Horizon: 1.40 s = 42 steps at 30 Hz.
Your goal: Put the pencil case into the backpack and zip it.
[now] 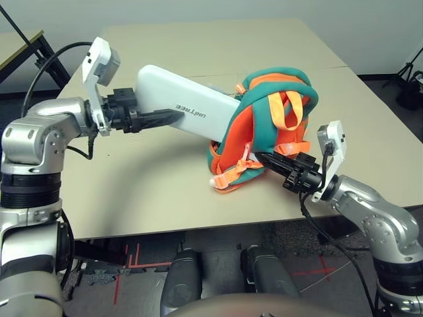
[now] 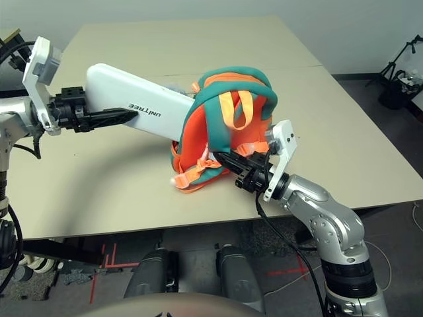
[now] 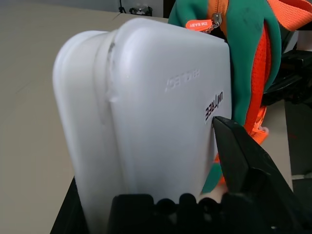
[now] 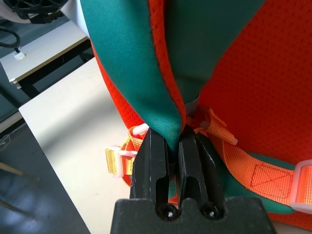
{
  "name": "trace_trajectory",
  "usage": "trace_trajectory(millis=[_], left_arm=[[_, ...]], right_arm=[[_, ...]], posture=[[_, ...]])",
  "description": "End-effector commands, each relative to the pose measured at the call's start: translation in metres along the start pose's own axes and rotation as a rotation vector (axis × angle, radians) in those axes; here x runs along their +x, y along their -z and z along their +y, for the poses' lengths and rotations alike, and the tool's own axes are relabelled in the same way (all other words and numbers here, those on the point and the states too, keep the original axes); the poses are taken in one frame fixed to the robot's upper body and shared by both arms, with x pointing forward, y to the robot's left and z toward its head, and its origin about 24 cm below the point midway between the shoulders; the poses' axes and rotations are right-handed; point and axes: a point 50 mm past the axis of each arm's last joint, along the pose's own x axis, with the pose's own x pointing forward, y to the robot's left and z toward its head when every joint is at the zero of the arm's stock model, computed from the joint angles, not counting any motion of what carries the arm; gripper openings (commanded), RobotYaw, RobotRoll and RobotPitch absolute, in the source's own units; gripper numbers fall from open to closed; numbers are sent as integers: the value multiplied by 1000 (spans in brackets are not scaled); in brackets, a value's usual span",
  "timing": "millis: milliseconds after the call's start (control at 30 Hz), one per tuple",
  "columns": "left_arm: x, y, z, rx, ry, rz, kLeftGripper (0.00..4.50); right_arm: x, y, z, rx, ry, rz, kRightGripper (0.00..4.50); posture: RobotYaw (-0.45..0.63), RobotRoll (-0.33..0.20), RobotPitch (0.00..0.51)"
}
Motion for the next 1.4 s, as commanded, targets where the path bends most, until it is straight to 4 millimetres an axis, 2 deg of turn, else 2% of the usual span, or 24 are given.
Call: trace_trajectory(millis=[33, 400, 700, 733, 833, 967, 1400], left_arm=[[23, -11, -7, 106, 49, -26, 3159], [71, 2, -15, 210, 64, -35, 3159], [90, 17, -16, 221, 47, -14, 3159], [90, 17, -16, 222, 38, -10, 3509], [85, 14, -15, 208, 33, -21, 4460], [70, 5, -14, 163, 40, -44, 4460], [0, -26, 1, 112, -80, -93, 4460]], right_arm=[[5, 5, -1, 11, -18, 28, 0], [9, 1, -1, -10, -44, 25, 0], [9, 1, -1, -18, -50, 34, 0], [9, 1, -1, -18, -50, 36, 0], [9, 1, -2, -20, -49, 40, 0], [9, 1, -3, -23, -51, 45, 0], [11, -1, -7, -29, -65, 58, 0]], posture=[[-150, 0, 58], [-153, 0, 41], [-160, 0, 39], [-158, 0, 40], [-153, 0, 41], [-143, 0, 39], [-112, 0, 53]])
